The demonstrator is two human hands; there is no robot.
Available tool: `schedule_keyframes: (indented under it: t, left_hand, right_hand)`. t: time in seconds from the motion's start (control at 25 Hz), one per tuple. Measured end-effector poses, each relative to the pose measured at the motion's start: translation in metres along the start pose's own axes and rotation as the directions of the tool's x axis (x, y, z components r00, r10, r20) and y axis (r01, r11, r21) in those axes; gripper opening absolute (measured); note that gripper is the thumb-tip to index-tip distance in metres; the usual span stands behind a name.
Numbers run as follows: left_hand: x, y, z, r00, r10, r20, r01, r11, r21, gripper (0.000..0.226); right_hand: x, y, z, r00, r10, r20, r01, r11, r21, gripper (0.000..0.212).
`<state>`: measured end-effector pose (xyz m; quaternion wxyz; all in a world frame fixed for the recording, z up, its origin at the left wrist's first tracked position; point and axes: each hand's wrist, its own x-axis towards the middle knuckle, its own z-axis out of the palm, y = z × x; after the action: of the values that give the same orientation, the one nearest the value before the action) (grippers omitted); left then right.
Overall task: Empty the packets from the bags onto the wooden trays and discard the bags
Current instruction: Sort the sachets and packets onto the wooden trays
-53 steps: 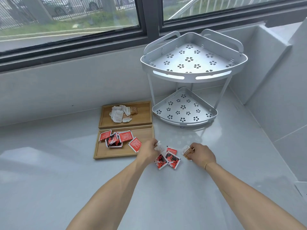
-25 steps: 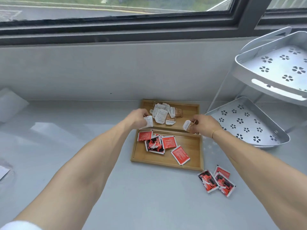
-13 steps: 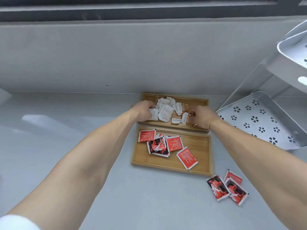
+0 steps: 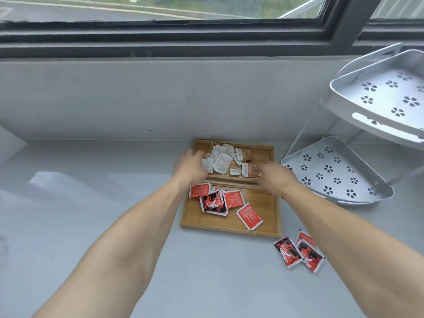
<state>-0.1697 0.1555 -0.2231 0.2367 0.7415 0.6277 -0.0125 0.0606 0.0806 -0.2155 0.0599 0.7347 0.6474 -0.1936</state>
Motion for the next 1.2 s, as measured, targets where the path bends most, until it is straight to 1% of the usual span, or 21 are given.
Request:
schedule_keyframes:
  t: [0.12,0.24,0.36,0.52,0.6,0.68,0.8,0.96,1.08,1.2]
  left_hand:
    - [-0.031,0.009,0.003,1.000,0.016,0.002,-0.016,1.000,-0.010,0.059]
    - [-0.063,0.019,0.015,0.997,0.067,0.026,-0.067,0.998,-0.015,0.054]
    - [-0.093,0.034,0.033,0.989,0.141,0.038,-0.139,0.988,-0.064,0.048]
    - [-0.126,0.061,0.063,0.968,0.226,0.109,-0.218,0.973,-0.078,0.038]
    - [-0.139,0.074,0.081,0.950,0.267,0.163,-0.260,0.963,-0.068,0.039]
    - [-0.149,0.087,0.101,0.918,0.337,0.208,-0.343,0.939,-0.009,0.041]
    - [-0.162,0.105,0.123,0.885,0.387,0.258,-0.419,0.904,0.080,0.045]
    - [-0.168,0.125,0.139,0.853,0.457,0.254,-0.509,0.836,0.206,0.046]
    - [-0.170,0.136,0.145,0.842,0.485,0.236,-0.536,0.804,0.258,0.047]
    - [-0.168,0.145,0.148,0.841,0.468,0.270,-0.536,0.786,0.307,0.054]
  right_hand:
    - [-0.036,0.006,-0.003,1.000,0.008,-0.010,-0.008,1.000,-0.002,0.040]
    - [-0.073,0.021,-0.001,1.000,0.014,0.020,-0.013,1.000,-0.008,0.037]
    - [-0.109,0.045,0.005,0.994,0.087,0.062,-0.087,0.996,0.007,0.036]
    - [-0.156,0.078,0.020,0.975,0.192,0.114,-0.200,0.978,0.064,0.040]
    - [-0.174,0.091,0.031,0.968,0.218,0.122,-0.228,0.971,0.075,0.041]
    - [-0.192,0.104,0.045,0.963,0.243,0.118,-0.252,0.965,0.075,0.041]
    - [-0.209,0.115,0.065,0.959,0.265,0.105,-0.274,0.958,0.083,0.041]
    - [-0.215,0.116,0.081,0.962,0.268,0.058,-0.272,0.959,0.084,0.039]
    - [-0.211,0.111,0.091,0.969,0.248,0.019,-0.248,0.965,0.079,0.043]
    - [-0.201,0.107,0.099,0.968,0.250,-0.019,-0.247,0.964,0.096,0.047]
